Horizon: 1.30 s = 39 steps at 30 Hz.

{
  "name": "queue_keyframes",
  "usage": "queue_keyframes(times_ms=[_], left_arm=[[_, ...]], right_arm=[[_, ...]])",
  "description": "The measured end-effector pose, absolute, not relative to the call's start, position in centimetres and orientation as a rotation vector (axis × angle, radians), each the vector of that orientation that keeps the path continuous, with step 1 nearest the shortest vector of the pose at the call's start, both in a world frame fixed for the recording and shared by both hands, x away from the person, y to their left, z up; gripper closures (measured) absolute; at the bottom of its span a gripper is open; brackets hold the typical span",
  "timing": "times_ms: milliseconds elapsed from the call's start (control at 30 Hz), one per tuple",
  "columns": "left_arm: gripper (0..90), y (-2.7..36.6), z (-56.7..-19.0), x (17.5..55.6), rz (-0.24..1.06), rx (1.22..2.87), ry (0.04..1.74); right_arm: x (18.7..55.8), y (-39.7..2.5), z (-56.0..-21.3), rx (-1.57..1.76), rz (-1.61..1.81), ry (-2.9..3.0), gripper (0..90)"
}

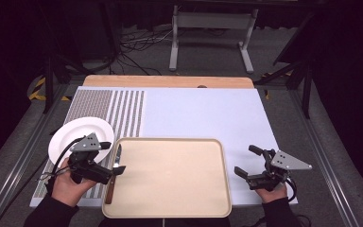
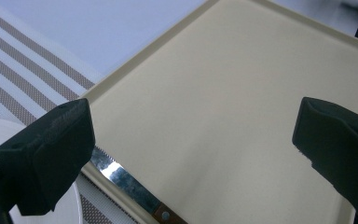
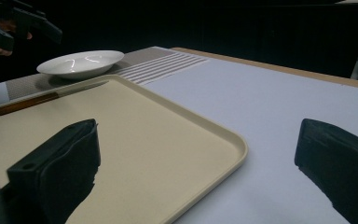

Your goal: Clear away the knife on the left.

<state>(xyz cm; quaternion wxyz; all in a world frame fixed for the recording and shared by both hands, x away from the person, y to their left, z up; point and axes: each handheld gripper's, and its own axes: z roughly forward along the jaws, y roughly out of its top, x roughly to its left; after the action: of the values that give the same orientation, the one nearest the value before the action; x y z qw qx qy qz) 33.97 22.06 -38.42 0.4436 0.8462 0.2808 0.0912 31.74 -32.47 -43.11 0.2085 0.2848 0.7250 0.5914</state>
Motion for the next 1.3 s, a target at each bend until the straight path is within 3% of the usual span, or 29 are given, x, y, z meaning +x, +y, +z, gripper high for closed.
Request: queue_keyframes(times_ms=[100, 400, 600, 1300], left_arm=[[0.3, 22.4, -38.5, 33.6, 0.314, 2.073, 0.722], [0.2, 24.2, -39.1, 33.2, 0.313, 1.884, 0.652], [0.0, 25.0, -39.6, 32.5, 0.384, 1.777, 0.582], [0.0, 29.7, -42.5, 31.8, 0.422, 1.696, 0.652]], right_arm=[[31.7, -32.5, -43.1, 0.797, 1.646, 2.016, 1.1], [31.7, -32.5, -43.1, 0.797, 1.645, 2.014, 1.1], [31.7, -32.5, -43.1, 0.788, 1.645, 2.011, 1.1], [31.6, -32.5, -43.1, 0.762, 1.629, 1.998, 0.9]])
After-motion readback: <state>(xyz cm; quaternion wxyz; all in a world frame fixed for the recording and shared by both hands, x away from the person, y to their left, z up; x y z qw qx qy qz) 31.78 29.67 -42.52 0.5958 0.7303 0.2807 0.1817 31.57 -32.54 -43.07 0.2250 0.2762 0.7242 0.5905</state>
